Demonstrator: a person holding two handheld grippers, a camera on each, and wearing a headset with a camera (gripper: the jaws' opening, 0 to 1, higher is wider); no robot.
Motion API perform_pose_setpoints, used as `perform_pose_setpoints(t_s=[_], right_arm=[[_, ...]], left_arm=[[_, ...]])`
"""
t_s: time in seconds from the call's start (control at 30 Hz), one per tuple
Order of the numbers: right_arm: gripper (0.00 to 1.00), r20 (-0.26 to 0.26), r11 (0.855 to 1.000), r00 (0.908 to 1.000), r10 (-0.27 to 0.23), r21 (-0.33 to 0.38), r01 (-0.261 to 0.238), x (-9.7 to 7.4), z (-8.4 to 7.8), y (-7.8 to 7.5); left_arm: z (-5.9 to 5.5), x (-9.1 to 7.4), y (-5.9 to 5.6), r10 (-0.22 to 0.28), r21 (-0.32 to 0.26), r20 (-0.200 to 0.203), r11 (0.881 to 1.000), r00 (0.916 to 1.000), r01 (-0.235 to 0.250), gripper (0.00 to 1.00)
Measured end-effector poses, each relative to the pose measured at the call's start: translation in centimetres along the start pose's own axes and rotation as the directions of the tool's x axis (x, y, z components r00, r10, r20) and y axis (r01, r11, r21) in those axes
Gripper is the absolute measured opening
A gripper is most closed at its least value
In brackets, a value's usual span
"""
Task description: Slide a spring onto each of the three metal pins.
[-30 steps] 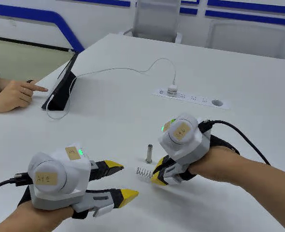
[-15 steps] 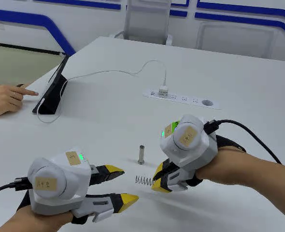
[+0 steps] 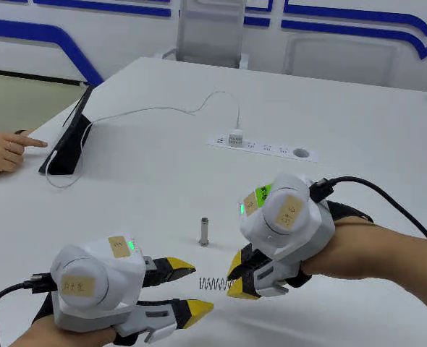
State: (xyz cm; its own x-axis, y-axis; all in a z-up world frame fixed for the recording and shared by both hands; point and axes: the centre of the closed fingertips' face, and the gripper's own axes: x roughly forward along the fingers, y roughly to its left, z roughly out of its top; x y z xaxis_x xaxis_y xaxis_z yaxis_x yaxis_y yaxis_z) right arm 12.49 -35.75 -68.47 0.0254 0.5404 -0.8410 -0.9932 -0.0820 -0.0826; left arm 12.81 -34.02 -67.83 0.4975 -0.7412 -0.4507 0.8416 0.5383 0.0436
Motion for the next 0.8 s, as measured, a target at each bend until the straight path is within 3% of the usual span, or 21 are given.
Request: perform_pose_setpoints(t_s=[0.5, 0.8], right_arm=[[0.12, -0.031, 0.997, 0.9987, 0.039, -0.07, -0.041, 0.1, -0.2, 1.5], [0.12, -0.04, 0.995, 0.9983, 0.043, -0.093, -0.047, -0.3, 0.1, 1.9]], left_arm=[[0.0, 0.2, -1.4, -0.052, 0.065, -0.013, 0.997, 0.9986, 0.053, 0.16], [-0.2, 0.4, -1.9, -0.072, 0.088, -0.024, 0.993, 0.9971, 0.074, 0.13]])
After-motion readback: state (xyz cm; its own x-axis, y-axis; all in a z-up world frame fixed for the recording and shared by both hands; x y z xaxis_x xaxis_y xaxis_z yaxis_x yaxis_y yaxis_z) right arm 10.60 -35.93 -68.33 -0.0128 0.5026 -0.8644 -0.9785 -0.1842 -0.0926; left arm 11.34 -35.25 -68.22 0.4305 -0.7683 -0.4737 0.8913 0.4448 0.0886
